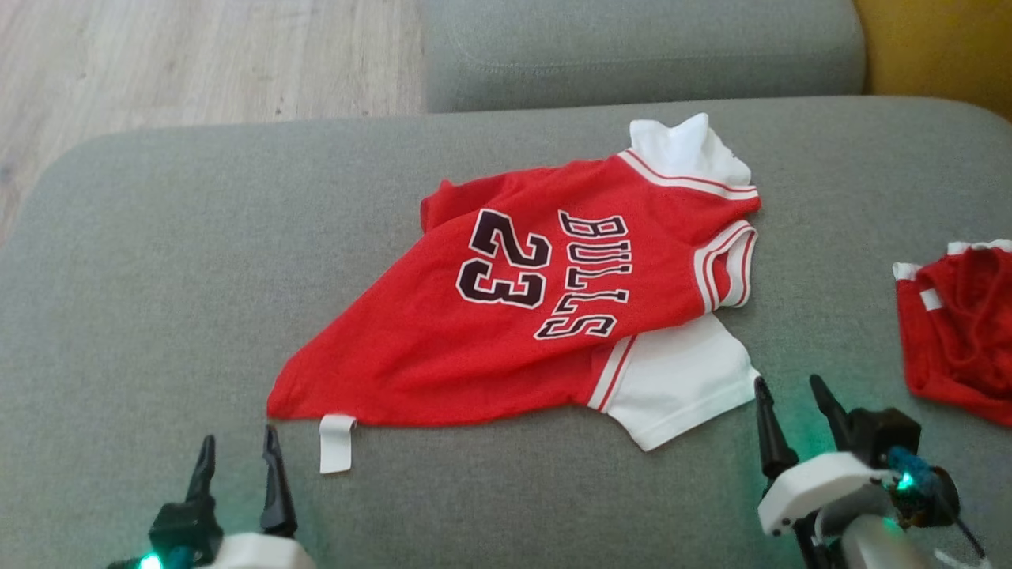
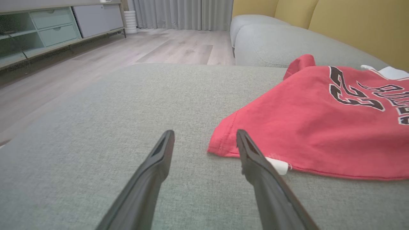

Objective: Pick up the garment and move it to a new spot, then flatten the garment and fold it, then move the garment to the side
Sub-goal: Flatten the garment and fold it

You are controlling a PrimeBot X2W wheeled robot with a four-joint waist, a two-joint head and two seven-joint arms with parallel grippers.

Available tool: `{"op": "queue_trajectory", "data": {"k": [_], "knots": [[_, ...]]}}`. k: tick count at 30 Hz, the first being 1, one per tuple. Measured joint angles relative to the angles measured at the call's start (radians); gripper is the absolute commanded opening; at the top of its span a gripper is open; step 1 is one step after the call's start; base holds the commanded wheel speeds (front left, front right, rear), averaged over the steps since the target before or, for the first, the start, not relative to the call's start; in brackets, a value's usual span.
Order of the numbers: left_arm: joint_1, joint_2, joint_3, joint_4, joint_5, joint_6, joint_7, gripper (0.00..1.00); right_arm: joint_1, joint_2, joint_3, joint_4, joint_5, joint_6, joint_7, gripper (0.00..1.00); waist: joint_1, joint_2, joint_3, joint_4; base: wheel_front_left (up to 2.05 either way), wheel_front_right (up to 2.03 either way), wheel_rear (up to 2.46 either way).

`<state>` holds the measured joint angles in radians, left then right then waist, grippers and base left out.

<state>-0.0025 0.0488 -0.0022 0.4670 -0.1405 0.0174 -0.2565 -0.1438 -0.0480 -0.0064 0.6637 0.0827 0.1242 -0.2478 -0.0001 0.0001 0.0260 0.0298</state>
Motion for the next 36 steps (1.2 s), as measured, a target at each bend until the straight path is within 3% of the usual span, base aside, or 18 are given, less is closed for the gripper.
{"op": "queue_trajectory", "data": {"k": [6,14,22,27,29,30,31,32,33,36], "knots": [[-0.037,-0.001,-0.052,-0.002,-0.030,0.002,0.000,1.00,-0.107,0.000,-0.033,0.140,-0.019,0.000,0.000,1.00,0.0002,0.0000,0.044,0.023,0.00,0.00,0.00],[-0.042,-0.002,-0.081,-0.006,-0.045,0.010,0.000,1.00,-0.137,-0.001,-0.024,0.256,-0.003,0.000,-0.018,1.00,0.0000,0.0000,0.071,0.055,0.00,0.00,0.00],[-0.054,-0.002,-0.092,-0.009,-0.045,0.011,0.000,1.00,-0.156,-0.026,0.088,0.269,0.109,0.000,-0.026,1.00,0.0001,0.0000,0.086,0.068,0.00,0.00,0.00],[-0.055,-0.002,-0.105,-0.008,-0.046,0.010,0.000,1.00,-0.155,-0.029,0.128,0.263,0.163,0.000,-0.031,0.85,0.0001,0.0000,0.090,0.072,0.00,0.00,0.00],[-0.055,-0.002,-0.109,-0.007,-0.046,0.010,0.000,1.00,-0.154,-0.029,0.152,0.257,0.192,0.000,-0.031,0.61,0.0000,0.0000,0.091,0.074,0.00,0.00,0.00],[-0.055,-0.002,-0.111,-0.007,-0.046,0.010,0.000,1.00,-0.154,-0.029,0.159,0.258,0.202,0.000,-0.031,0.61,0.0001,0.0000,0.092,0.075,0.00,0.00,0.00],[-0.057,-0.002,-0.114,-0.006,-0.046,0.010,0.000,1.00,-0.154,-0.028,0.162,0.258,0.216,0.000,-0.031,0.46,0.0001,0.0000,0.093,0.076,0.00,0.00,0.00],[-0.059,-0.002,-0.119,-0.006,-0.046,0.010,0.000,1.00,-0.154,-0.028,0.165,0.259,0.218,0.000,-0.031,0.14,0.0001,0.0000,0.093,0.077,0.00,0.00,0.00],[-0.062,-0.002,-0.122,-0.006,-0.046,0.010,0.000,1.00,-0.154,-0.026,0.164,0.260,0.221,0.000,-0.031,0.00,0.0000,0.0000,0.093,0.078,0.00,0.00,0.00],[-0.067,-0.002,-0.125,-0.005,-0.046,0.010,0.000,1.00,-0.151,-0.018,0.138,0.252,0.230,0.000,-0.029,0.00,0.0001,0.0000,0.091,0.078,0.00,0.00,0.00]]}}
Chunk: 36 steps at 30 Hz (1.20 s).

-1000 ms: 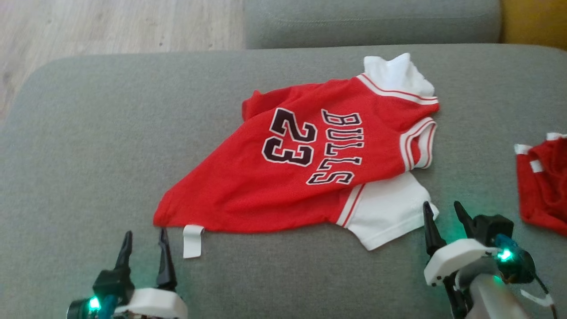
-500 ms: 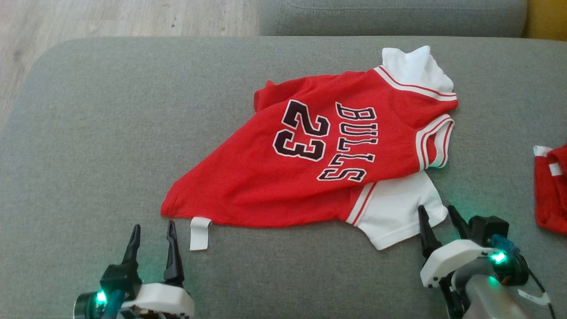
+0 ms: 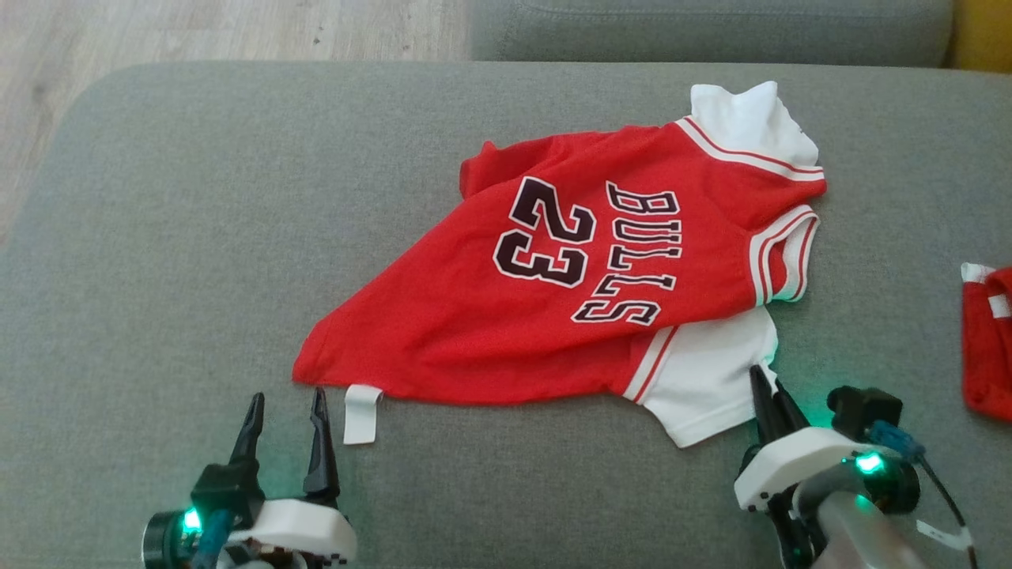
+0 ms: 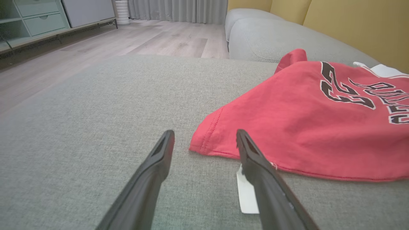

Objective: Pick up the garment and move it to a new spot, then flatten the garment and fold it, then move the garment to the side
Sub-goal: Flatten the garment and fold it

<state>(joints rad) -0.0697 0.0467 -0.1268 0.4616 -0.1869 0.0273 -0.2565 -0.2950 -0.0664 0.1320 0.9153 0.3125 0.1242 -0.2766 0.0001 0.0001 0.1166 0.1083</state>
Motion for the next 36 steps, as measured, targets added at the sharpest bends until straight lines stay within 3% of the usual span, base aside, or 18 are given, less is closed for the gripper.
{"op": "queue_trajectory", "data": {"k": [6,15,20,25,36], "knots": [[-0.002,0.001,-0.013,-0.002,-0.029,-0.010,0.000,1.00,0.075,0.022,-0.110,-0.101,-0.006,0.000,0.014,0.00,0.0000,0.0000,-0.022,-0.025,0.00,0.00,0.00],[0.024,0.001,-0.102,0.015,-0.127,-0.038,0.000,1.00,0.170,0.021,-0.179,-0.206,-0.053,0.000,0.019,0.00,-0.0001,0.0000,-0.054,-0.093,0.00,0.00,0.00],[0.033,0.001,-0.129,0.048,-0.180,-0.040,0.000,1.00,0.172,0.021,-0.186,-0.227,-0.077,0.000,0.021,0.00,-0.0001,0.0000,-0.056,-0.119,0.00,0.00,0.00],[0.033,0.001,-0.142,0.139,-0.306,-0.038,0.000,1.00,0.171,0.021,-0.181,-0.239,-0.086,0.000,0.021,0.00,-0.0001,0.0000,-0.045,-0.143,0.00,0.00,0.00],[-0.032,0.001,-0.146,0.206,-0.379,-0.056,-0.009,1.00,0.164,0.021,-0.170,-0.261,-0.085,0.000,0.021,0.00,0.0000,0.0000,-0.019,-0.185,0.00,0.00,0.00]]}}
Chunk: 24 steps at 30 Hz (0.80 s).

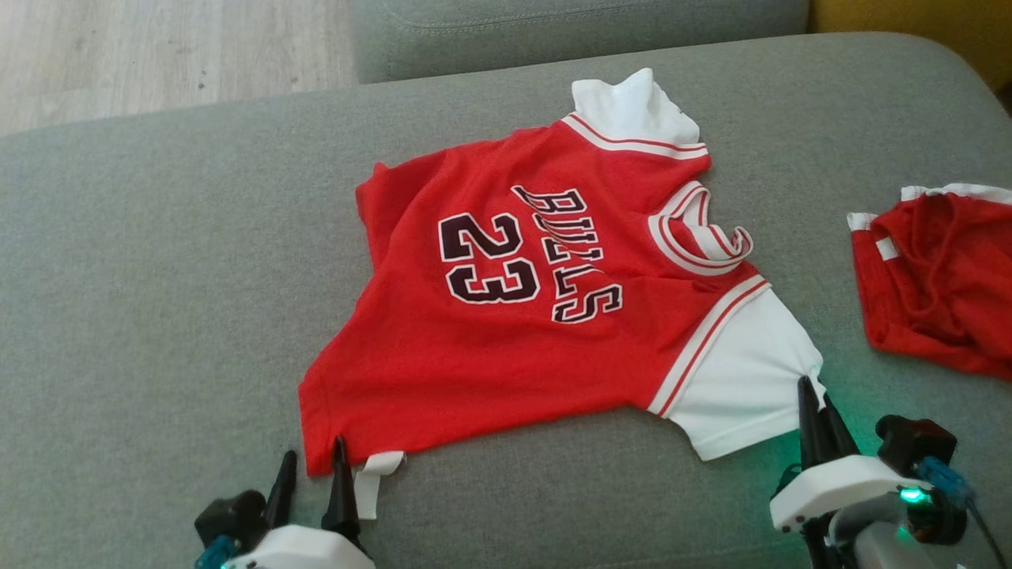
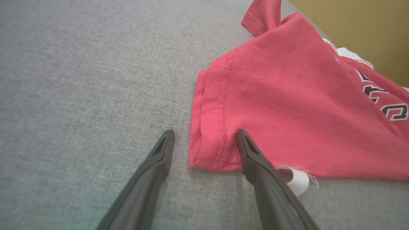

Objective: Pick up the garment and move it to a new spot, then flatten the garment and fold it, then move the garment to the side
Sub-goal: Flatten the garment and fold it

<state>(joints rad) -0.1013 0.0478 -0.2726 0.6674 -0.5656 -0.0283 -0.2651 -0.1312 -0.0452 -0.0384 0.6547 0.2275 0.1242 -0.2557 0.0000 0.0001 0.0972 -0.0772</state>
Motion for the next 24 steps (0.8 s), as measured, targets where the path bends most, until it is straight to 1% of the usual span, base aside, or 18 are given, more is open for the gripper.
{"op": "queue_trajectory", "data": {"k": [2,5,6,7,8,9,10,12,14,17,18,21,24], "knots": [[-0.019,0.005,-0.029,0.038,-0.029,-0.020,-0.010,1.00,0.000,0.000,0.003,-0.003,0.001,0.000,0.000,0.00,-0.0001,0.0000,0.002,-0.007,0.00,0.00,0.00],[-0.046,0.013,-0.077,0.079,-0.059,-0.035,-0.023,1.00,-0.002,0.000,0.007,-0.011,0.002,0.000,0.000,0.00,-0.0001,0.0000,0.003,-0.010,0.00,0.00,0.00],[-0.056,0.015,-0.094,0.094,-0.077,-0.035,-0.027,0.98,-0.002,0.000,0.008,-0.015,0.005,0.000,0.000,0.00,-0.0001,0.0000,0.004,-0.011,0.00,0.00,0.00],[-0.066,0.017,-0.113,0.109,-0.093,-0.041,-0.027,0.79,-0.002,0.000,0.009,-0.018,0.010,0.000,0.000,0.00,-0.0001,0.0000,0.004,-0.010,0.00,0.00,0.00],[-0.076,0.022,-0.128,0.123,-0.105,-0.043,-0.027,0.57,-0.003,0.000,0.011,-0.021,0.012,0.000,0.000,0.00,-0.0002,0.0000,0.004,-0.010,0.00,0.00,0.00],[-0.087,0.026,-0.145,0.136,-0.116,-0.044,-0.027,0.40,-0.003,0.000,0.011,-0.023,0.012,0.000,0.000,0.00,-0.0001,0.0000,0.004,-0.010,0.00,0.00,0.00],[-0.096,0.027,-0.160,0.146,-0.126,-0.044,-0.027,0.25,-0.004,0.000,0.012,-0.027,0.012,0.000,0.000,0.00,-0.0001,0.0000,0.004,-0.009,0.00,0.00,0.00],[-0.109,0.026,-0.186,0.160,-0.143,-0.052,-0.027,0.00,-0.008,0.000,0.012,-0.031,0.020,0.000,0.000,0.00,0.0000,0.0000,0.001,-0.006,0.00,0.00,0.00],[-0.115,0.025,-0.205,0.165,-0.154,-0.055,-0.026,0.00,-0.008,0.000,0.011,-0.038,0.024,0.000,0.000,0.00,-0.0001,0.0000,-0.004,-0.002,0.00,0.00,0.00],[-0.116,0.018,-0.194,0.151,-0.154,-0.060,-0.013,0.00,-0.008,0.000,0.000,-0.052,0.039,0.000,0.000,0.00,0.0000,0.0000,-0.018,0.007,0.00,0.00,0.00],[-0.112,0.013,-0.173,0.136,-0.152,-0.060,-0.004,0.00,-0.008,0.000,-0.001,-0.061,0.043,0.000,0.000,0.00,0.0000,0.0000,-0.024,0.010,0.00,0.00,0.00],[-0.094,-0.006,-0.087,0.052,-0.093,-0.059,0.009,0.00,-0.009,0.000,-0.006,-0.095,0.069,0.000,0.000,0.00,0.0001,0.0000,-0.052,0.018,0.00,0.00,0.00],[-0.097,-0.003,0.010,-0.062,-0.025,-0.062,0.009,0.00,-0.028,0.000,-0.003,-0.139,0.100,0.000,0.000,0.00,0.0000,0.0000,-0.083,0.026,0.00,0.00,0.00]]}}
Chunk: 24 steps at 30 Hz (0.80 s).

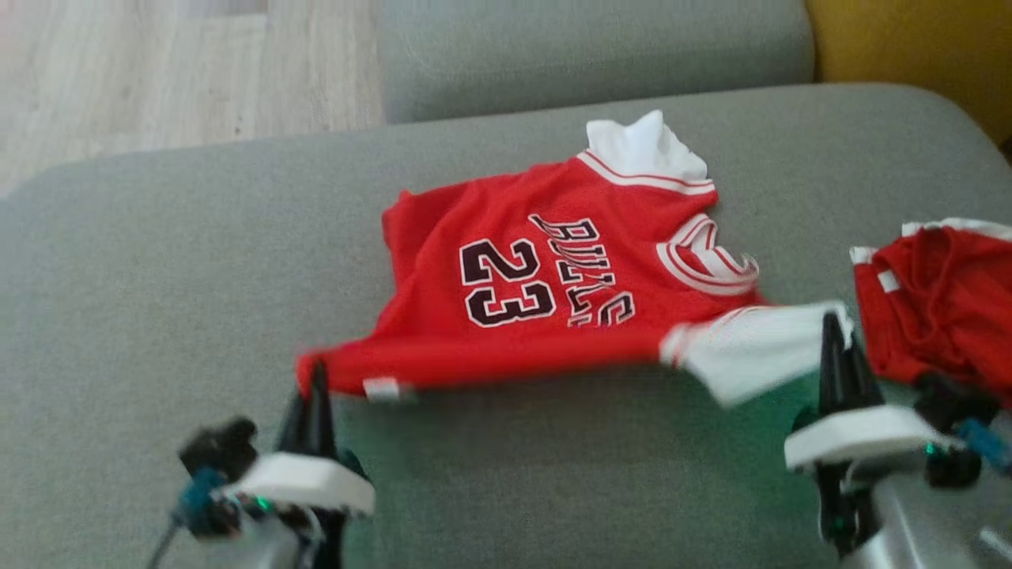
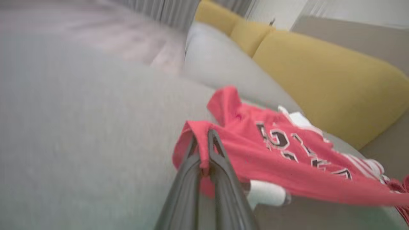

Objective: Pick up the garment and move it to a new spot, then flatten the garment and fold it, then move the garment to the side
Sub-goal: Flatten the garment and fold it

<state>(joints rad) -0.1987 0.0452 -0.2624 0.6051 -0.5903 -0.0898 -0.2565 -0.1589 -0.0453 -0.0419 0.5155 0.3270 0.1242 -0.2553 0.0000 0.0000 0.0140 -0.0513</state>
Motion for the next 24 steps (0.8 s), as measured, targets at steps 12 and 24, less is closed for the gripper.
{"op": "queue_trajectory", "data": {"k": [12,24], "knots": [[-0.376,0.203,0.123,-0.297,0.180,-0.034,0.023,0.00,-0.402,-0.144,0.127,-0.180,0.174,0.000,0.028,0.00,0.0000,0.0000,-0.086,0.024,0.00,0.00,0.00],[-0.641,0.252,0.079,-0.255,0.248,0.001,0.204,0.00,-0.763,-0.199,0.193,-0.089,0.177,0.000,0.157,0.00,0.0001,0.0000,-0.023,0.037,0.00,0.00,0.00]]}}
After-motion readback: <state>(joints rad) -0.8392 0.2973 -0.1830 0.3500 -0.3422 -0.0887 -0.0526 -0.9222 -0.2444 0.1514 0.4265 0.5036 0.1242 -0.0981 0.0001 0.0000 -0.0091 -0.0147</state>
